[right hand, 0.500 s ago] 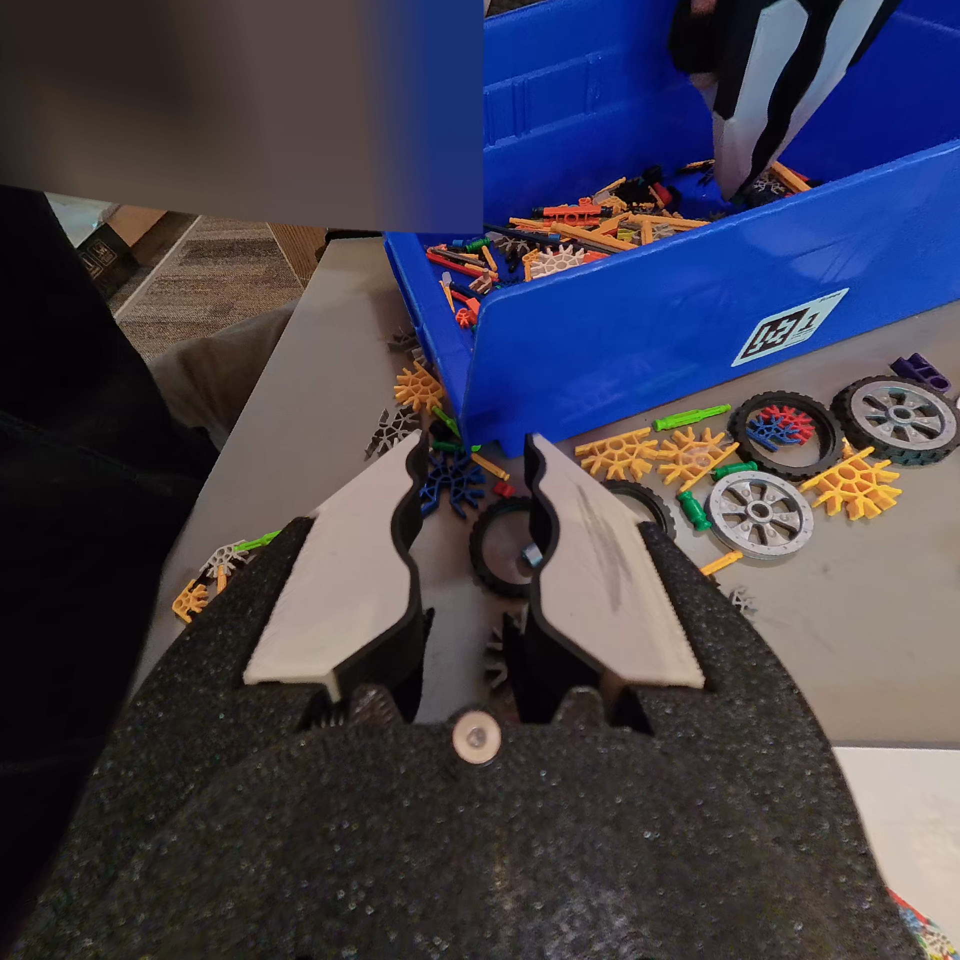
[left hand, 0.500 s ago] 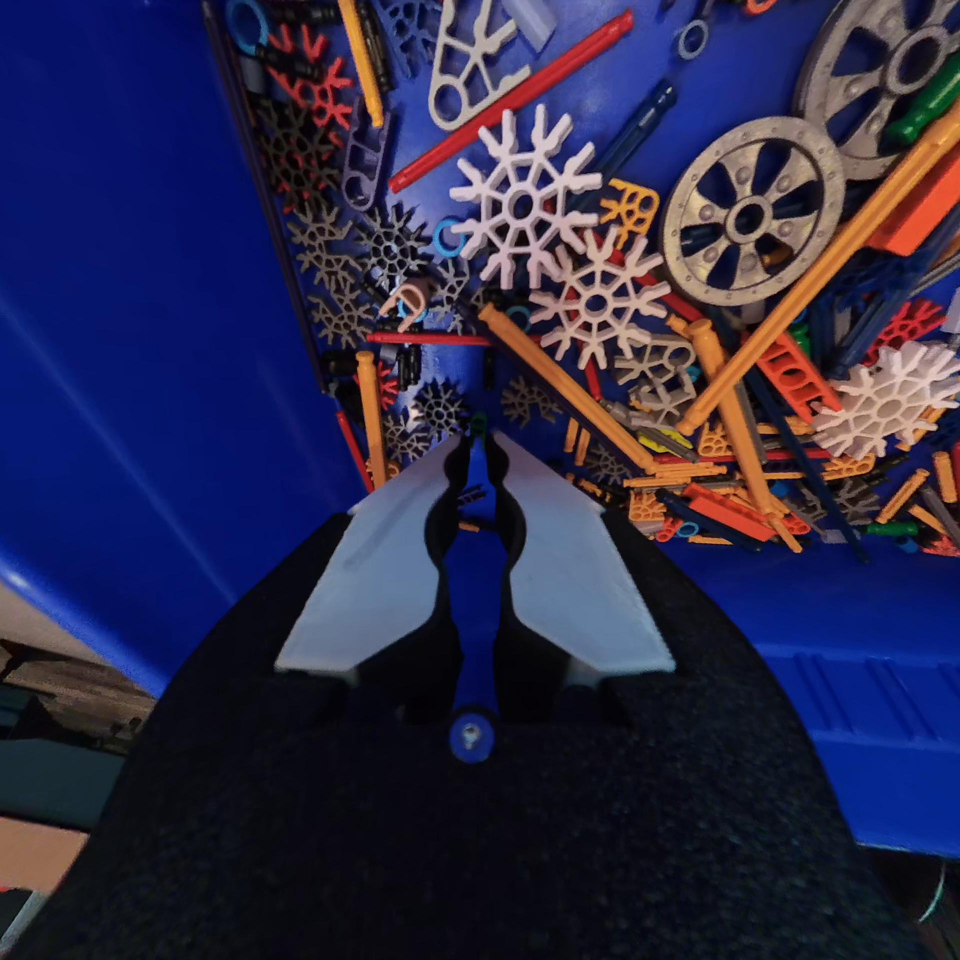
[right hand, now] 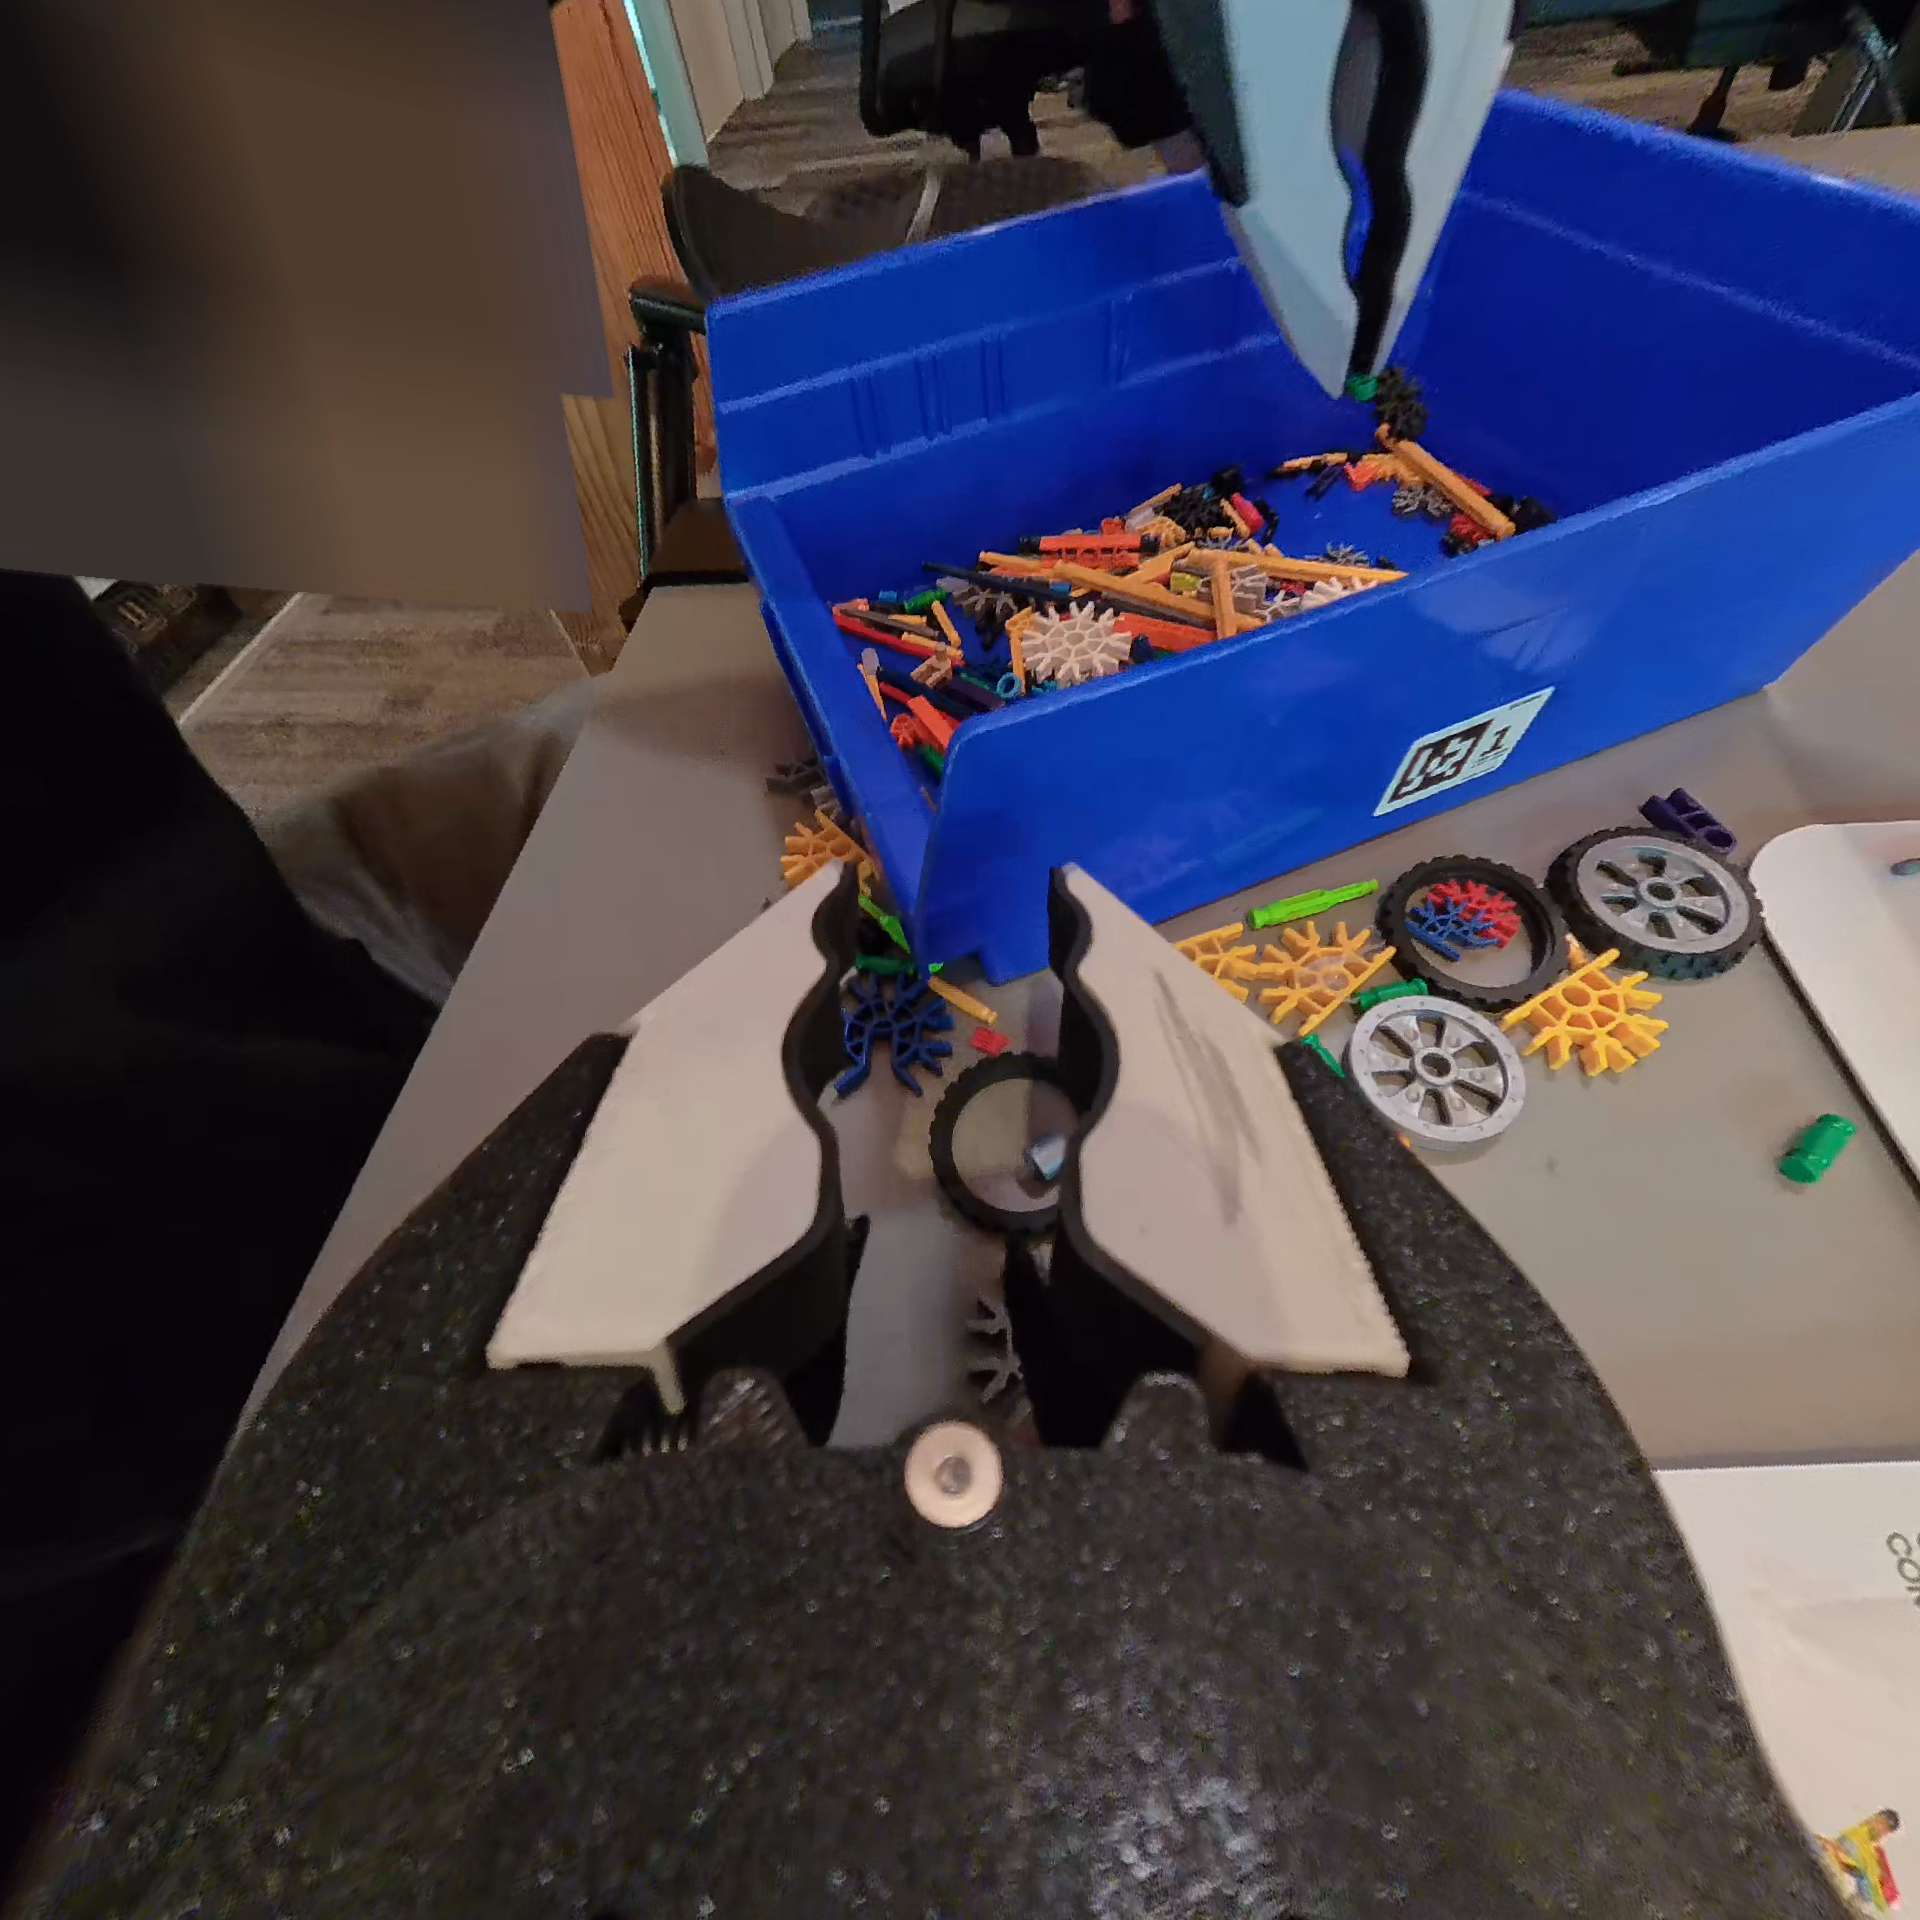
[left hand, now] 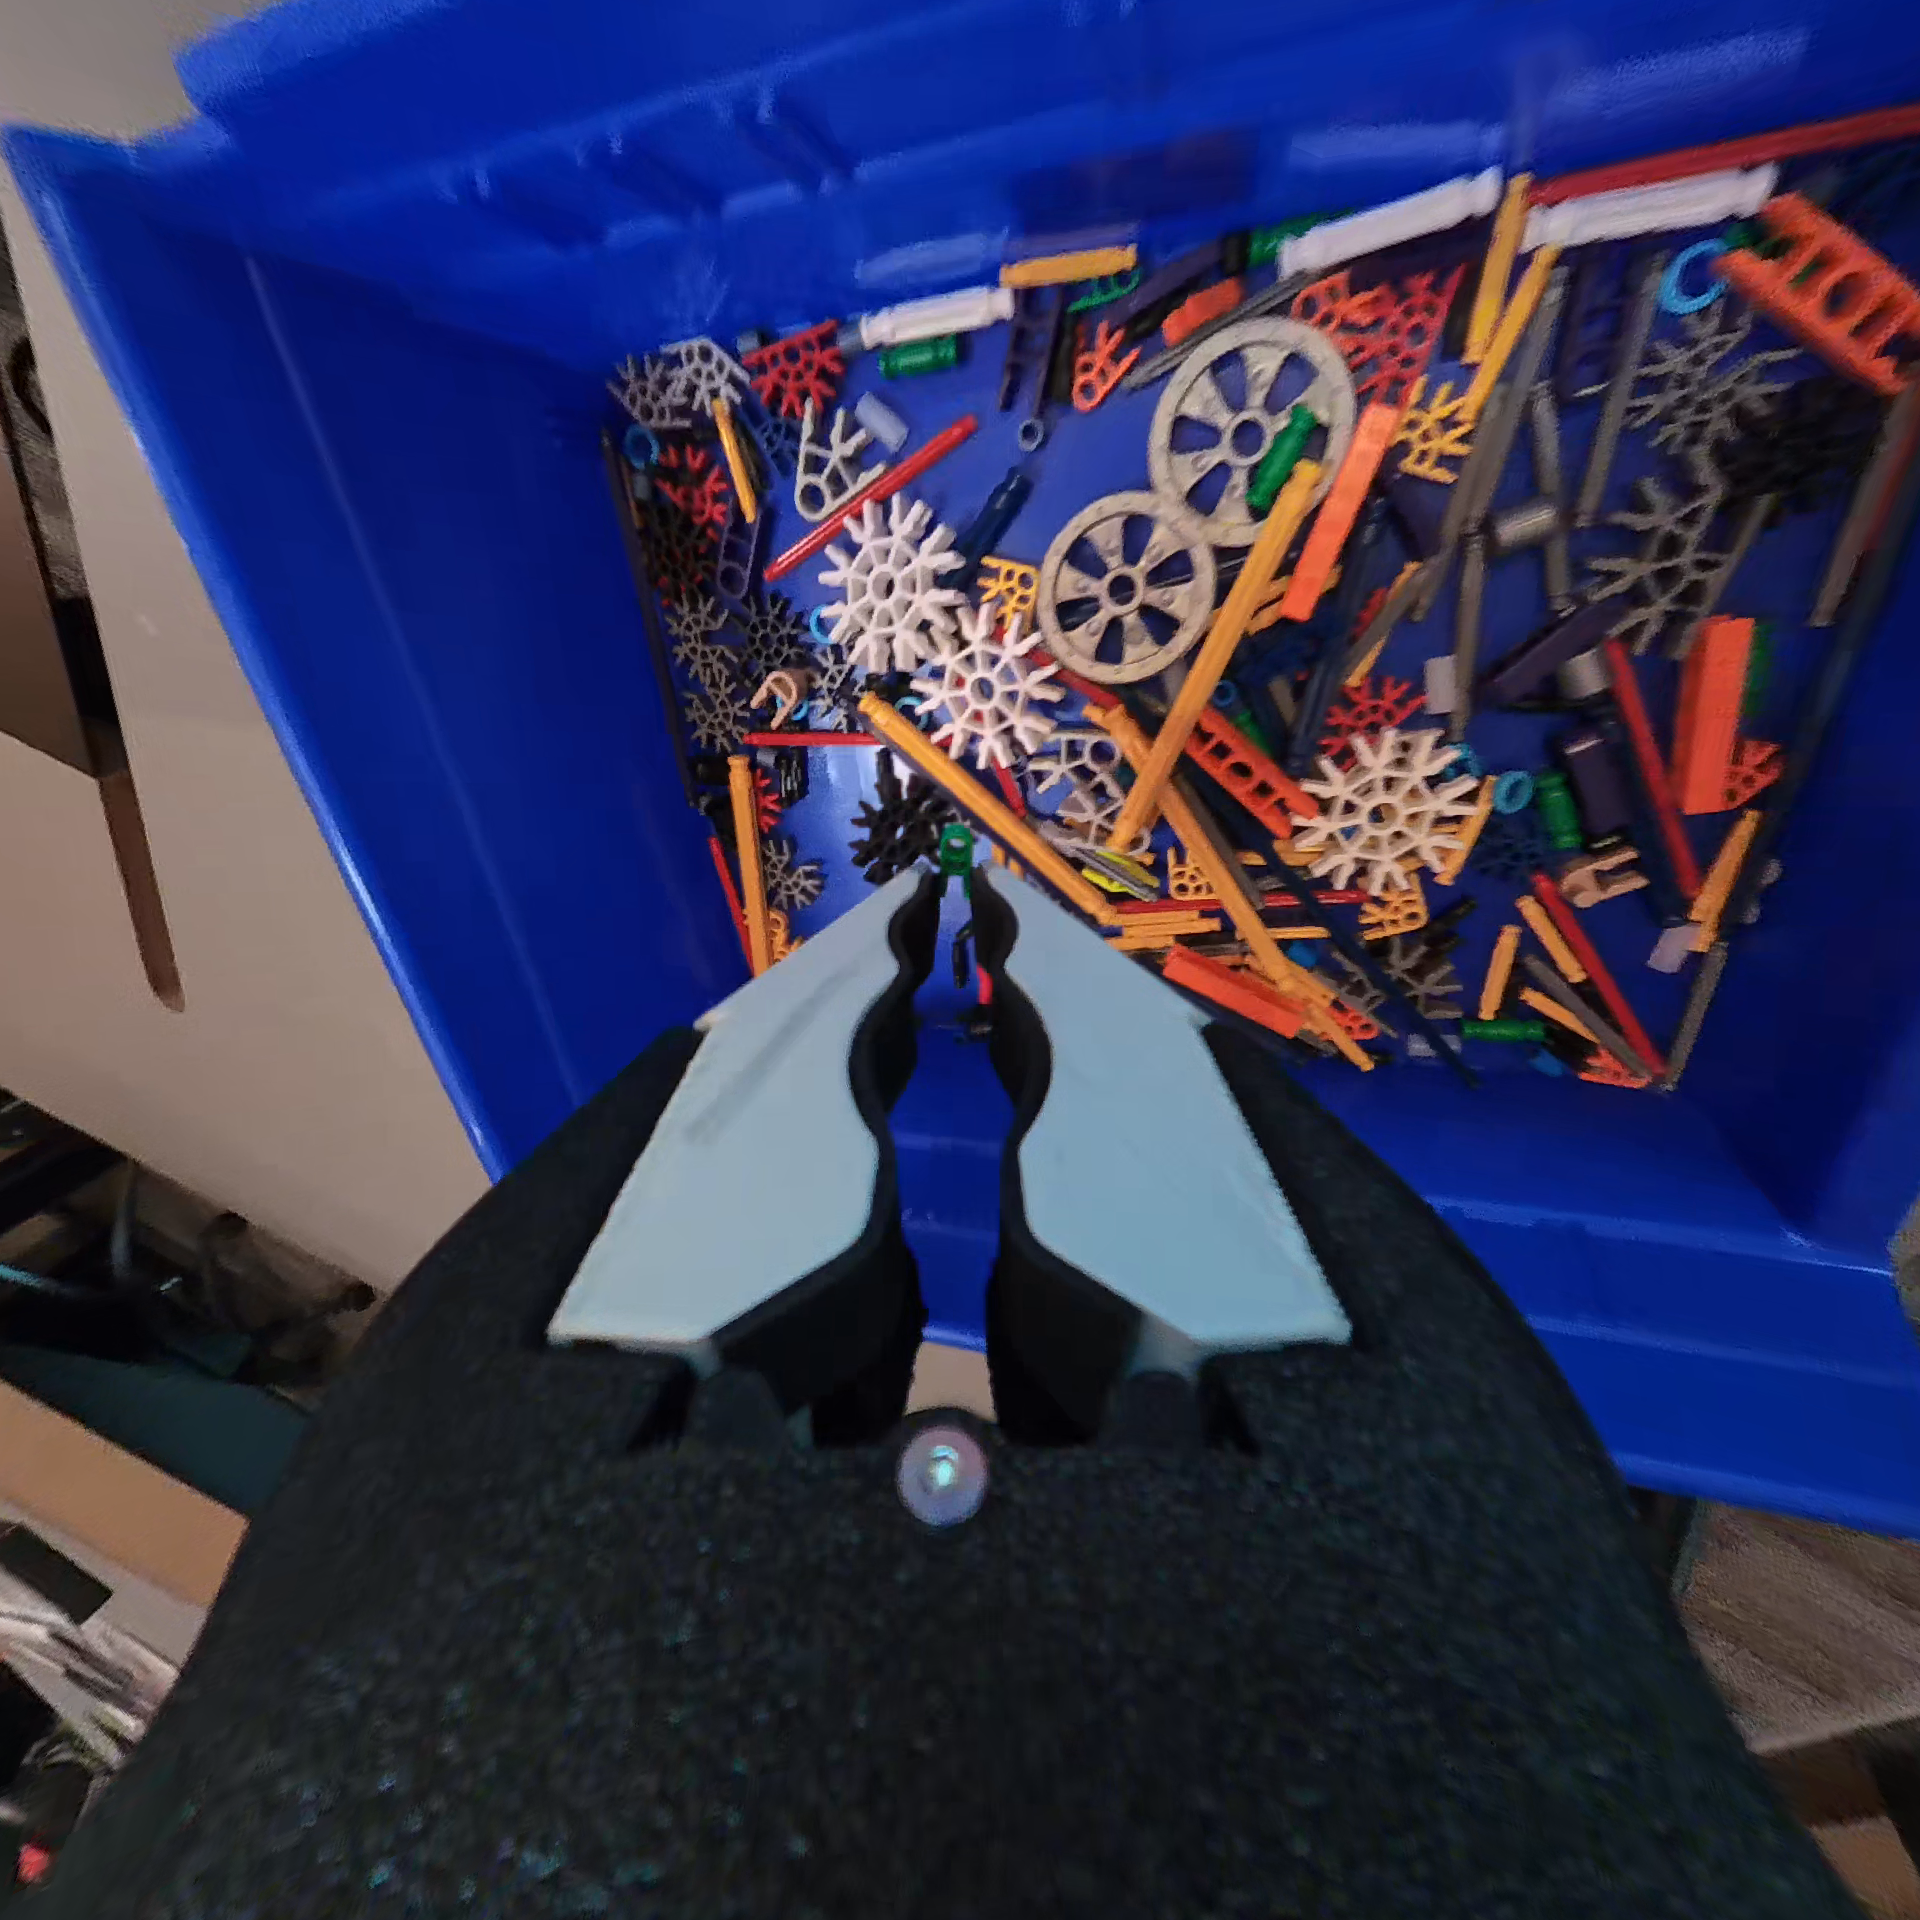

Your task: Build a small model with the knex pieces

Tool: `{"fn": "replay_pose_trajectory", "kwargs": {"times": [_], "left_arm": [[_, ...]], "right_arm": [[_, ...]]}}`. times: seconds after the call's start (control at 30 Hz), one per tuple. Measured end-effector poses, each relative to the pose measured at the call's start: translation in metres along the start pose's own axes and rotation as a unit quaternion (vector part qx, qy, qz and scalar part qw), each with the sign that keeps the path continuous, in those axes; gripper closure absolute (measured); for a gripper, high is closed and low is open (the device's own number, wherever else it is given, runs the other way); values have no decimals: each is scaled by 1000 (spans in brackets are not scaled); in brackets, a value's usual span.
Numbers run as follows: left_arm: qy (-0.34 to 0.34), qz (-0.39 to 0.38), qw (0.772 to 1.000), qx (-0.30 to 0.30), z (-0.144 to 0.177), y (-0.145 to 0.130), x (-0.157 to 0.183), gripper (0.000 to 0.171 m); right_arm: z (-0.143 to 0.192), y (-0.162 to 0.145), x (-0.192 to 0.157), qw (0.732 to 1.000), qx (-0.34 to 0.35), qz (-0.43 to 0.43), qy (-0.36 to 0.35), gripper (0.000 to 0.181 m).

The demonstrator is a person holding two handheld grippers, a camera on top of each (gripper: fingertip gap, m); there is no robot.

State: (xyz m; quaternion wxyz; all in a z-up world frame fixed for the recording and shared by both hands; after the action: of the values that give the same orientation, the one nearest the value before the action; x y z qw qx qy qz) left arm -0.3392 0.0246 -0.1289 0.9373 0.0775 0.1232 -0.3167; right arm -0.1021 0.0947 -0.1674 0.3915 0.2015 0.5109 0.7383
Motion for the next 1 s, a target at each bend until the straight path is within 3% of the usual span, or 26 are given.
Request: {"fn": "replay_pose_trajectory", "kwargs": {"times": [0.23, 0.53, 0.9, 1.0], "left_arm": [[29, -19, 999, 34, 21, 14, 31, 168], [28, -19, 995, 90, 11, 28, 78, 168], [144, -45, 969, 196, 36, 72, 116, 169], [182, -63, 962, 195, 39, 81, 126, 168]], "right_arm": [[3, 9, 1, 999, 17, -10, -26, 146], [-2, 12, -2, 999, 19, -16, -30, 146], [-2, 24, 8, 986, 112, -115, -51, 157], [-2, 26, 7, 983, 121, -121, -59, 159]]}}
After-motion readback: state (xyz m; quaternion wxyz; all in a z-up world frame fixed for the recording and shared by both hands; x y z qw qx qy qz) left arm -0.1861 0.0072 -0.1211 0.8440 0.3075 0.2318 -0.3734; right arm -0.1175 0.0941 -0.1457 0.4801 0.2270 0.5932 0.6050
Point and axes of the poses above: each gripper's, where its closed fingertips meet, z back along the fingers, y out of its top, x = y × z across the jaws, the point moved 7 cm from there along z, back along the fingers
